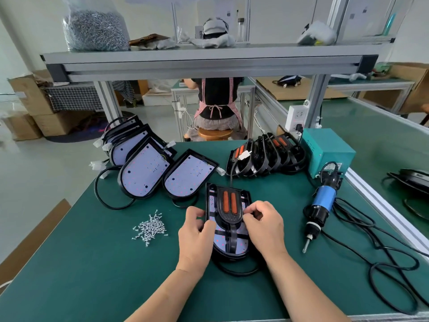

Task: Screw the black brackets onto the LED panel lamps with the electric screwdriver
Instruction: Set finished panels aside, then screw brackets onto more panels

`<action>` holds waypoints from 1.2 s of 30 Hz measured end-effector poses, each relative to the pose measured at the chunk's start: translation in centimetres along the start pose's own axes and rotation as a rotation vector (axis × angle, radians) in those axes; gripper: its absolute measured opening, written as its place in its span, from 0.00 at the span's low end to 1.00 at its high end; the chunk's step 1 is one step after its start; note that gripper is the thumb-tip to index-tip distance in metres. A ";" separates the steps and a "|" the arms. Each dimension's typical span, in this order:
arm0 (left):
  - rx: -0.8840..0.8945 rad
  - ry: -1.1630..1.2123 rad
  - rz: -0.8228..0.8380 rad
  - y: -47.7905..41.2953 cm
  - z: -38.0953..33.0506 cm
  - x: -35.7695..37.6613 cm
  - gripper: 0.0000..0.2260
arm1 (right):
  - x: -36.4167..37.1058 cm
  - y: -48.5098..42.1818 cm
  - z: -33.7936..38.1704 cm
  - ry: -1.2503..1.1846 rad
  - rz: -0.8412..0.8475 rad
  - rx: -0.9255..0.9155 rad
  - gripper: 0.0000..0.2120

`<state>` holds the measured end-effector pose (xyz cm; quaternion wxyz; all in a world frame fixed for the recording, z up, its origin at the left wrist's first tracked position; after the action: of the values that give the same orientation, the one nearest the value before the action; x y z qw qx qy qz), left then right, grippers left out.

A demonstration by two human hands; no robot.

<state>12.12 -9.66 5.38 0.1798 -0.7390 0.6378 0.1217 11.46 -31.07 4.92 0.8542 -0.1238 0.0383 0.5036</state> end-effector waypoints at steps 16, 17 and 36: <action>0.094 -0.078 0.147 -1.6 1.3 0.0 0.21 | 1.2 0.6 0.5 -0.081 0.152 -0.002 0.23; 0.102 -0.077 0.136 -1.6 1.3 0.0 0.21 | 1.1 0.7 0.5 -0.084 0.151 -0.001 0.22; 0.137 -0.003 0.063 -0.9 -0.3 -0.8 0.14 | -13.9 -3.8 0.8 0.414 -0.315 0.071 0.27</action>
<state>12.87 -8.97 6.06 0.2272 -0.7043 0.6672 0.0846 7.92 -44.45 8.98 0.8998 -0.1984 0.2102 0.3268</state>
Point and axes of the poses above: each hand's wrist, its own y-axis away from the middle knuckle, its own x-axis out of the palm, z = x × y, the point moved 10 cm from there along -y, towards the middle knuckle, and after that the axes turned 13 degrees about -y, right-handed, at the moved point
